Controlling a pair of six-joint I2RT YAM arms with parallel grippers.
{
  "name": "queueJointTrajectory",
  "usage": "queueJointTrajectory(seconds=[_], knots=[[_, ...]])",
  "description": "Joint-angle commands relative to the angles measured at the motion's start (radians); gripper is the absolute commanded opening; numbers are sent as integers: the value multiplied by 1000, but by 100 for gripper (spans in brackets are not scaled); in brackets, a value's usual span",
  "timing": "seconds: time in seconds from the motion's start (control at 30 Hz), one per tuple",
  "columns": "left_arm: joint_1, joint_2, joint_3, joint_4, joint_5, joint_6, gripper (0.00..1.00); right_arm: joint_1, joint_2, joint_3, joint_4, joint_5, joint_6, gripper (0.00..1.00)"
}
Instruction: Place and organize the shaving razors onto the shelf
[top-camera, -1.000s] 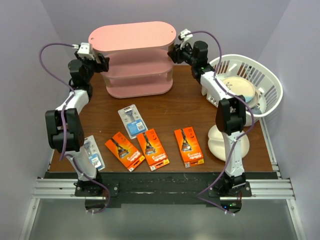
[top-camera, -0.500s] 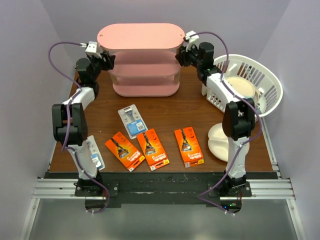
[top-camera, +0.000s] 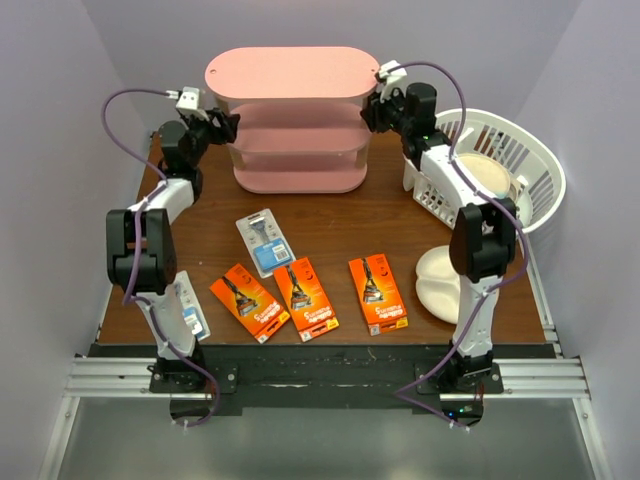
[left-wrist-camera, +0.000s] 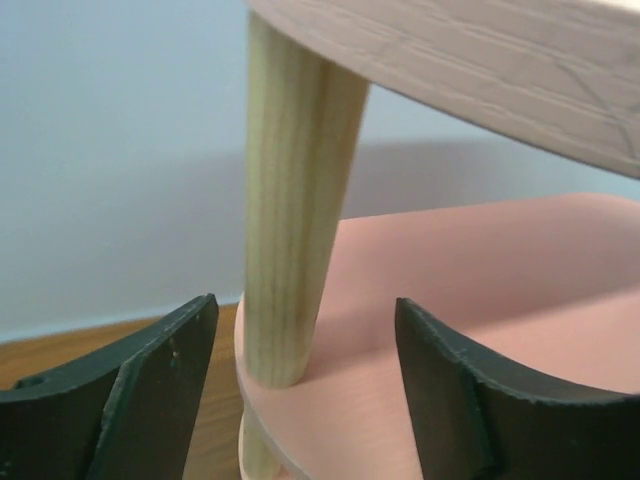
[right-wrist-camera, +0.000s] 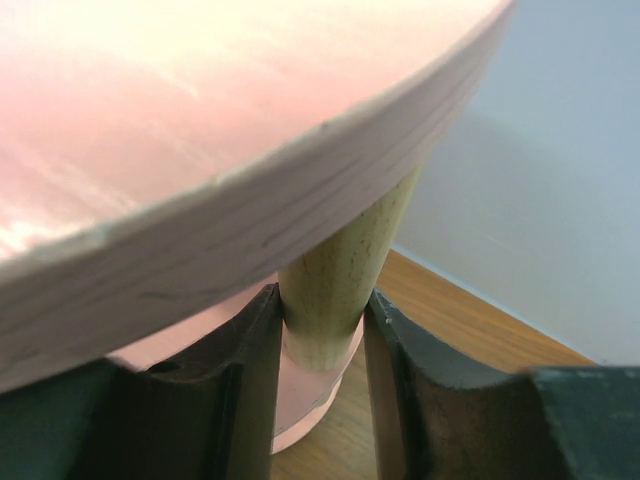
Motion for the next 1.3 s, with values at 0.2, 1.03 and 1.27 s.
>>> queueJointTrajectory(seconds=[0.2, 1.03, 1.27], knots=[[30, -356, -195, -267, -200, -185, 91, -66, -331, -192, -86, 104, -21, 87], [9, -610, -679, -651, 83, -308, 78, 388, -469, -607, -299, -154, -84, 88], [-26, -464, -481, -748, 60, -131, 69, 406, -425, -509, -324, -111, -93, 87]])
